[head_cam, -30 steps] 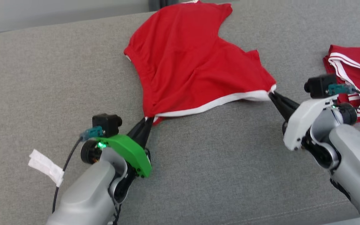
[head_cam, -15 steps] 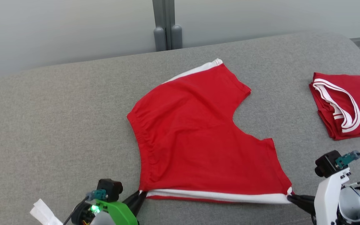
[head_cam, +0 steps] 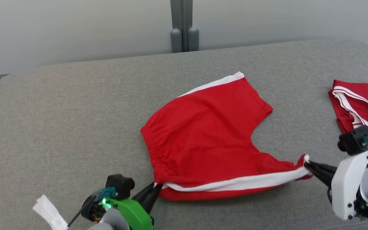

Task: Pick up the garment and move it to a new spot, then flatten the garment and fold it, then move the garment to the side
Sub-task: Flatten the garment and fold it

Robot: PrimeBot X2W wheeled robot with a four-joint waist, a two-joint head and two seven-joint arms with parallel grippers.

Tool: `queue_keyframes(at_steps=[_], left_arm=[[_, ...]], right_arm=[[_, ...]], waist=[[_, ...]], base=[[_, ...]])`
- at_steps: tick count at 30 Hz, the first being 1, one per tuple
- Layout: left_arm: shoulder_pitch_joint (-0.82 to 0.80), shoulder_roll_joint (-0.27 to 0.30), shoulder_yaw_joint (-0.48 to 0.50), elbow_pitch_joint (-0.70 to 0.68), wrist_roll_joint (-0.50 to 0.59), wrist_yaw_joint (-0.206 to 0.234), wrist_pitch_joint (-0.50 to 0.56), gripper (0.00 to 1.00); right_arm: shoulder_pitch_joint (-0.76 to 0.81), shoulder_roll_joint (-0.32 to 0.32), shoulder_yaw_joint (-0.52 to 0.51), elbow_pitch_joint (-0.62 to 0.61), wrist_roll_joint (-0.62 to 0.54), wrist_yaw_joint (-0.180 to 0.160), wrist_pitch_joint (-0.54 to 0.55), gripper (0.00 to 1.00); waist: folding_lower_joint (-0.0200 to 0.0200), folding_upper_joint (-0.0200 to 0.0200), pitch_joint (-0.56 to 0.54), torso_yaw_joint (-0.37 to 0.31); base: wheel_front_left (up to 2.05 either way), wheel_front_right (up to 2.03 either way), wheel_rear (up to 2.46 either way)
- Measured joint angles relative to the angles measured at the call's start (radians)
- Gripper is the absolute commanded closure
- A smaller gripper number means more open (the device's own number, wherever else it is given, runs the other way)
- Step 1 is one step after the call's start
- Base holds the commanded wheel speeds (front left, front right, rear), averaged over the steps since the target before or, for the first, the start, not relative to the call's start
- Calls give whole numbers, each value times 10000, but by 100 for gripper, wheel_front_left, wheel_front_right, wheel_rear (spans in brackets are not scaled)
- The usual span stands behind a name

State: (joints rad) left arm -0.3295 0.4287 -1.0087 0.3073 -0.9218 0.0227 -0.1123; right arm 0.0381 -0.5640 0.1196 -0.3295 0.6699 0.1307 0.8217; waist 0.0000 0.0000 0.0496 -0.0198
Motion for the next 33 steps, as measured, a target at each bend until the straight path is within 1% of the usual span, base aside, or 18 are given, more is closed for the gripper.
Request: queue_keyframes(at_steps=[4, 8, 15, 21, 24, 28, 33], left_arm=[[-868, -556, 105, 226, 75, 52, 157, 100], [-1567, -1064, 506, 928, -148, 84, 146, 100], [-2658, -1952, 1080, 2194, -372, 222, -192, 100], [-3530, -2658, 1323, 3170, -443, 362, -311, 100], [-3978, -2940, 1430, 3563, -449, 433, -397, 100], [-4599, -3175, 1611, 4065, -470, 489, -497, 100], [-5043, -3425, 1622, 4564, -489, 472, -566, 100]], right_arm=[[-1658, -23, 717, 1099, -196, 0, -456, 100], [-3619, -79, 1496, 2669, -604, 0, -1438, 100], [-6197, 8, 2539, 5379, -1139, 0, -3260, 100], [-7897, 268, 2974, 7384, -1687, 6, -4591, 100], [-8664, 462, 3124, 8192, -1883, 6, -4982, 100], [-9522, 704, 3358, 9139, -2004, 6, -5319, 100], [-10187, 972, 3733, 10086, -2088, 6, -5660, 100]], waist=[[0, 0, 201, 136], [0, 0, 476, 299], [0, 0, 1077, 619], [0, 0, 1674, 905], [0, 0, 2014, 1025], [0, 0, 2524, 1158], [0, 0, 3082, 1323]], base=[[0, 0, 0], [0, 0, 0], [0, 0, 0], [0, 0, 0], [0, 0, 0], [0, 0, 0], [0, 0, 0]])
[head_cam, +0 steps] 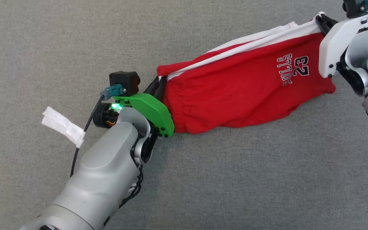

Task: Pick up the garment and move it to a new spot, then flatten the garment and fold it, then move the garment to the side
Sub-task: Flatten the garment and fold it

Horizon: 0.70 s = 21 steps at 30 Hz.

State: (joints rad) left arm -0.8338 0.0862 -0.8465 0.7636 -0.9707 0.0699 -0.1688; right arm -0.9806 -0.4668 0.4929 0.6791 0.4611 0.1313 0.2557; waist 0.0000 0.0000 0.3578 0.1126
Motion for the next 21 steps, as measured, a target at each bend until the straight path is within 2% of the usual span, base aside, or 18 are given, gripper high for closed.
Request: queue_keyframes(at_steps=[9, 10, 11, 12, 13, 21], left_arm=[[-406, -288, 44, 608, -274, -96, -278, 100], [-425, -303, 38, 662, -309, -96, -282, 85], [-443, -313, 21, 725, -324, -107, -288, 53], [-445, -318, 2, 780, -395, -171, -263, 0], [-445, -334, -36, 828, -506, -224, -268, 0], [-274, -353, -391, 865, -633, -811, -583, 0]], right_arm=[[-698, 328, 449, 1365, 84, 0, -815, 100], [-759, 349, 468, 1469, 104, 0, -897, 100], [-825, 382, 481, 1605, 123, 0, -980, 100], [-876, 445, 485, 1733, 190, 0, -1035, 64], [-919, 525, 543, 1948, 217, 0, -1164, 0], [-805, 589, 1076, 2382, 1030, 0, -1024, 0]], waist=[[1, 0, 521, 374], [1, 0, 537, 403], [1, 0, 552, 428], [1, 0, 557, 443], [1, 0, 541, 459], [1, 0, 82, 529]], base=[[0, 0, 0], [0, 0, 0], [0, 0, 0], [0, 0, 0], [0, 0, 0], [0, 0, 0]])
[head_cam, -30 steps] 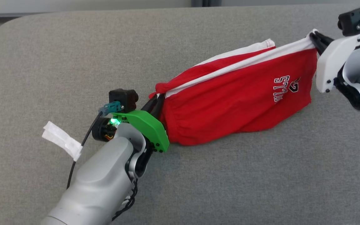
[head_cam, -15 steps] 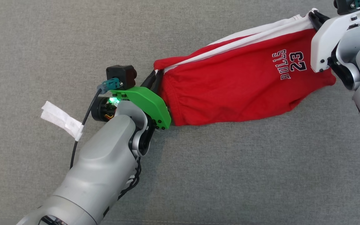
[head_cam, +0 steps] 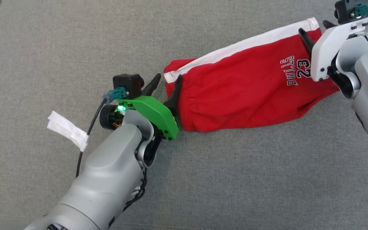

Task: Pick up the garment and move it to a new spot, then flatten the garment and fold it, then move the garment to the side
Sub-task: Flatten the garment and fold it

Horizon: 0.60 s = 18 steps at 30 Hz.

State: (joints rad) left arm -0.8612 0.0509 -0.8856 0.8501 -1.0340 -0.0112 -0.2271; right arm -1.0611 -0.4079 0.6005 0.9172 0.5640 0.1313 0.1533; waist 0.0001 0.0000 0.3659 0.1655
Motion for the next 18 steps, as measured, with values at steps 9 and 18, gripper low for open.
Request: queue_keyframes(at_steps=[9, 18], left_arm=[[2046, 949, 1526, -2297, 1883, -422, -368, 0], [5769, 1091, 5158, -5641, 4964, -773, -368, 0]], right_arm=[[1254, -422, 259, -81, 1969, 0, 1383, 0], [2205, -796, -167, 199, 2780, 0, 1336, 0]], waist=[[0, 0, -1174, 168], [-1, 0, -2202, 640]], base=[[0, 0, 0], [0, 0, 0]])
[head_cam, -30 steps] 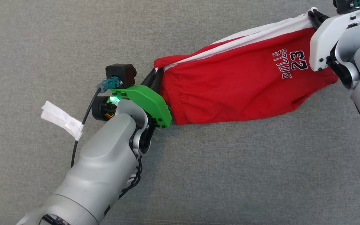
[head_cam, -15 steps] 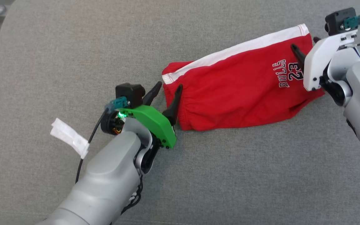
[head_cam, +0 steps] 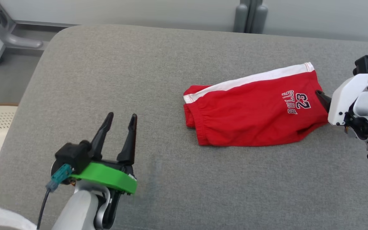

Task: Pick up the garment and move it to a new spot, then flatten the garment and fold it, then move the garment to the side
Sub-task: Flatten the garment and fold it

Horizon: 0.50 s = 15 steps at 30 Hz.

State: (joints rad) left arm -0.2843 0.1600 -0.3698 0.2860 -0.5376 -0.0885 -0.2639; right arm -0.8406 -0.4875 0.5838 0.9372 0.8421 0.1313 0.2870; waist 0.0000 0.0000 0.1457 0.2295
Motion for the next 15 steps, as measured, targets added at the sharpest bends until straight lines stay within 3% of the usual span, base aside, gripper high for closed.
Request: queue_keyframes(at_steps=[7, 15], left_arm=[[1243, -334, 1720, -834, 1258, -261, -2, 0], [1645, -527, 2587, -1177, 1726, -362, 0, 0]], right_arm=[[123, -6, -571, 943, 38, 0, -336, 0], [-549, -54, -918, 2368, -502, 0, -656, 0]], waist=[[0, 0, -198, 614], [0, 0, 200, 984]], base=[[0, 0, 0], [0, 0, 0]])
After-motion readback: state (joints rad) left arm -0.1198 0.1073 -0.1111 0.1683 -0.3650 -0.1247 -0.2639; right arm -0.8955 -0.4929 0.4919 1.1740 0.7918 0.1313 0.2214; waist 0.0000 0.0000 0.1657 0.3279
